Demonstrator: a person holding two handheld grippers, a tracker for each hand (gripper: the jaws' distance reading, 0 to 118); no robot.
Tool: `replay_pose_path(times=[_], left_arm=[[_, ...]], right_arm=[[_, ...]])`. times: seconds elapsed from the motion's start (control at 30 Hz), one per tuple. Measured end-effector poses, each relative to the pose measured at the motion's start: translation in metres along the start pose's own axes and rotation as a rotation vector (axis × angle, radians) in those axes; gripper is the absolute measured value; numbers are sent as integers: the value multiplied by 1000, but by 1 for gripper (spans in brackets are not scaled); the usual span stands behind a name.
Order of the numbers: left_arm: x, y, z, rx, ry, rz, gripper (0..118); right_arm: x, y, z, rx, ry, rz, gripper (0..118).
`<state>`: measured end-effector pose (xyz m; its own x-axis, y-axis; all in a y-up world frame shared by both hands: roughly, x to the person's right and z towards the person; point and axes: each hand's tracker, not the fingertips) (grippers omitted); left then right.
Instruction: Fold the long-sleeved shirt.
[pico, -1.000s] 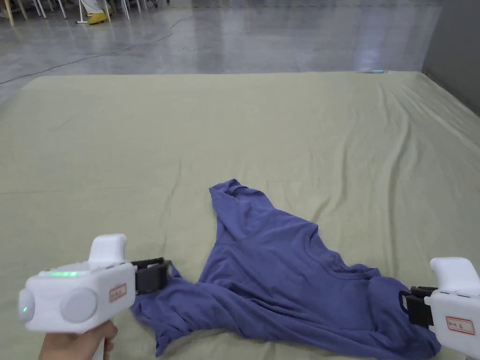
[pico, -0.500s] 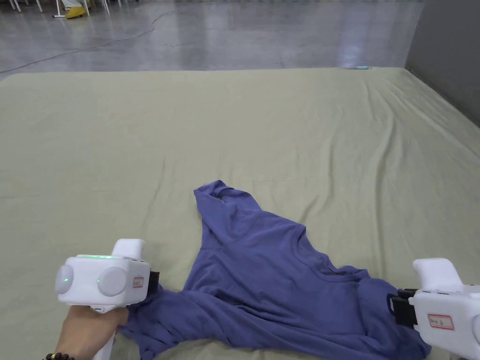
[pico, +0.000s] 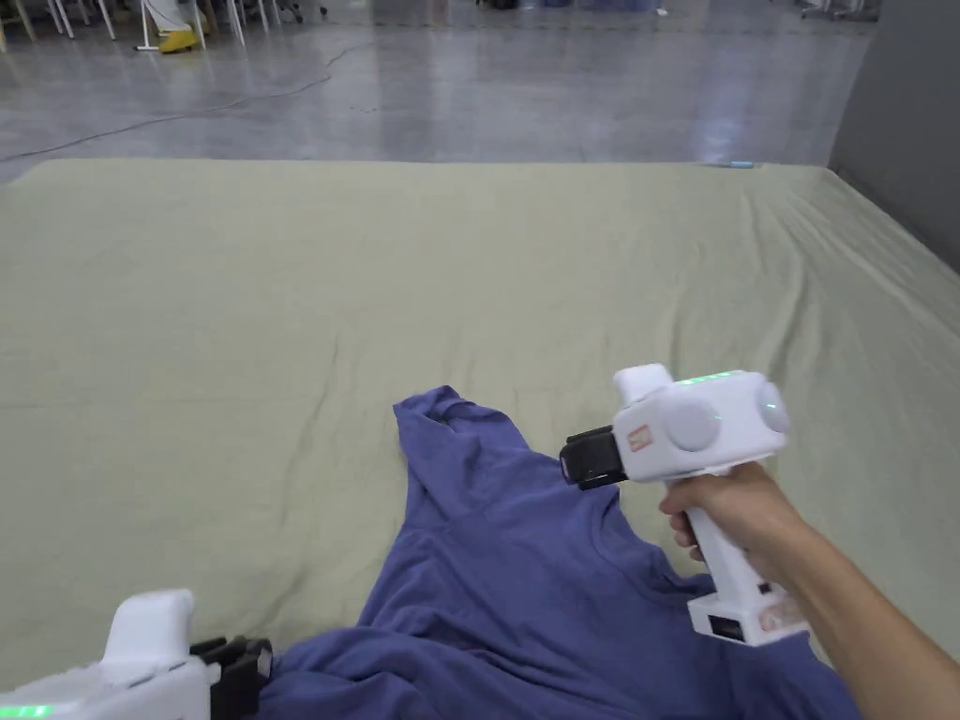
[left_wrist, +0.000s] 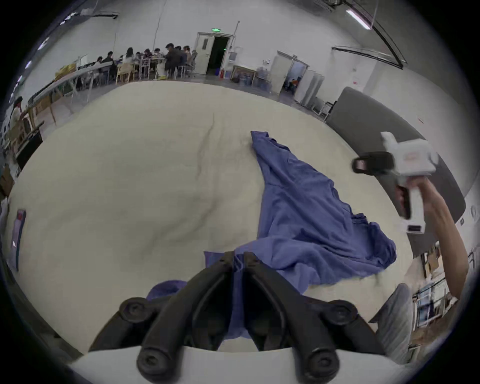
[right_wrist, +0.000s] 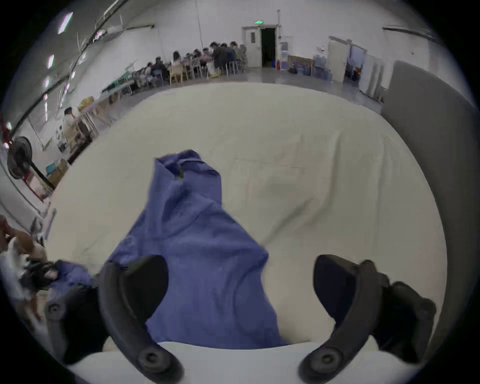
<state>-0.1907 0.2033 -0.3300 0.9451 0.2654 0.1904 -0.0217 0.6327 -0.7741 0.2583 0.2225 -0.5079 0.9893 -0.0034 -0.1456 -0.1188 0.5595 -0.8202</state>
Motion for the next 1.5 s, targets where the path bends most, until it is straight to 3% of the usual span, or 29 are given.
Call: replay_pose_path(times=[0.07, 0.17, 0.27, 0.33, 0.37, 0.43, 0.6, 0.8, 1.03, 1.2, 1.37, 1.5], left_arm=[[-7, -3, 1, -7, -1, 15, 3], [3, -6, 7, -9, 12, 23, 3], [3, -3, 6, -6, 20, 27, 3], [3, 0, 7, 4, 32, 25, 3], [3, 3, 8, 12, 30, 25, 3], [5, 10, 10, 29, 25, 22, 3], [11, 44, 35, 142, -3, -2, 3], [21, 105, 67, 313, -16, -80, 3], [52, 243, 102, 567, 3, -128, 3], [73, 357, 96, 648, 55, -186, 3], [88, 468, 81, 664, 38, -94, 3], [101, 537, 85, 696, 65, -77, 3]], right_arm=[[-2, 8, -37, -98, -2, 3, 94], [-6, 4, -74, -198, -55, 22, 62], [-19, -5, -79, -180, -76, 82, 56], [-26, -5, -68, -166, -73, 60, 6], [-30, -6, -63, -150, -117, 63, 6], [-32, -6, -48, -131, -109, 82, 6], [-4, 15, 38, 67, -38, -45, 6], [31, 56, 170, 280, -113, -13, 6], [62, 131, 281, 470, -256, 6, 6], [93, 218, 314, 563, -293, -68, 6], [117, 302, 335, 640, -328, -130, 6], [127, 352, 366, 743, -378, -126, 6]])
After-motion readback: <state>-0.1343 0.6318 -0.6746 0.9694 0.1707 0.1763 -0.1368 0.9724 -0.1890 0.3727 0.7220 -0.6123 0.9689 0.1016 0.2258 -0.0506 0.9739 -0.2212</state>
